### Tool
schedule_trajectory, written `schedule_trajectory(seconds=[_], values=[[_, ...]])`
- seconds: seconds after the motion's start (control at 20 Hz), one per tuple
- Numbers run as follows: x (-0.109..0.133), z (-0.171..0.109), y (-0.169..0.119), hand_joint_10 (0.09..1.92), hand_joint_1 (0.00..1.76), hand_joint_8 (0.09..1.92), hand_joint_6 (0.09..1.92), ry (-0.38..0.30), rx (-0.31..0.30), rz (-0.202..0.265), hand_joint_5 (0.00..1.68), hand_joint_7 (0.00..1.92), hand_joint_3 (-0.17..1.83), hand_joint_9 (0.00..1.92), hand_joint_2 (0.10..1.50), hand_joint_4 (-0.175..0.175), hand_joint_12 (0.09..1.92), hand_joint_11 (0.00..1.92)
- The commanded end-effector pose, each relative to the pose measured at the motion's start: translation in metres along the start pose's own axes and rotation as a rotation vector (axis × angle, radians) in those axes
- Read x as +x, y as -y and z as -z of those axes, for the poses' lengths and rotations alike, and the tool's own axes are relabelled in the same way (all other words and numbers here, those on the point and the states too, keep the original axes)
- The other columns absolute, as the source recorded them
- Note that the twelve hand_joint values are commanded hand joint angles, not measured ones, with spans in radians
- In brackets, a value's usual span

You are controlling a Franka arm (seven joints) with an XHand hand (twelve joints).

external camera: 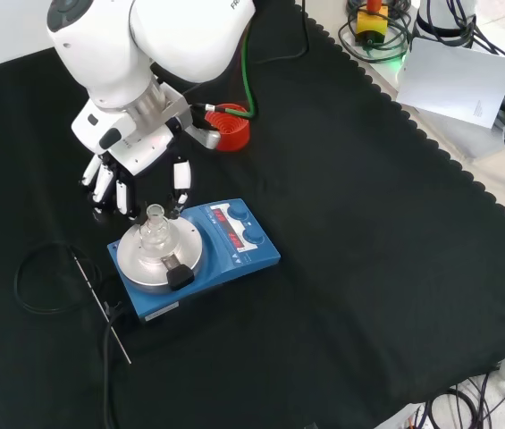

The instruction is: Place the round-bottom flask on the heater.

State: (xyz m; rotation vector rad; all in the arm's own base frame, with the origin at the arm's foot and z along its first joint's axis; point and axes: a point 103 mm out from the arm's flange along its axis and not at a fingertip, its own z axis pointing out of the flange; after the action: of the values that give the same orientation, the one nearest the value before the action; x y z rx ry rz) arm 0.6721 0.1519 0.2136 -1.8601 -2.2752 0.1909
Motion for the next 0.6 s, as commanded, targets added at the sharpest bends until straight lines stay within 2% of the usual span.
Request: schedule_trajectory(seconds=[0.05,0.45,0.6], values=[[-0.0008,-0.0033,-0.0013,0.56,1.10,0.67,0.93,0.002,0.006,-0.001,1.16,0.46,0.78,0.75,0.65,0.175,1.30,0.45],[0.0004,-0.0070,-0.0065,0.56,1.09,0.67,0.94,-0.023,0.016,0.011,1.15,0.46,0.76,0.75,0.66,0.175,1.30,0.45],[-0.0009,-0.0086,-0.0075,0.58,1.06,0.68,0.94,-0.052,0.045,0.020,1.09,0.39,0.53,0.69,0.80,0.175,1.31,0.42]])
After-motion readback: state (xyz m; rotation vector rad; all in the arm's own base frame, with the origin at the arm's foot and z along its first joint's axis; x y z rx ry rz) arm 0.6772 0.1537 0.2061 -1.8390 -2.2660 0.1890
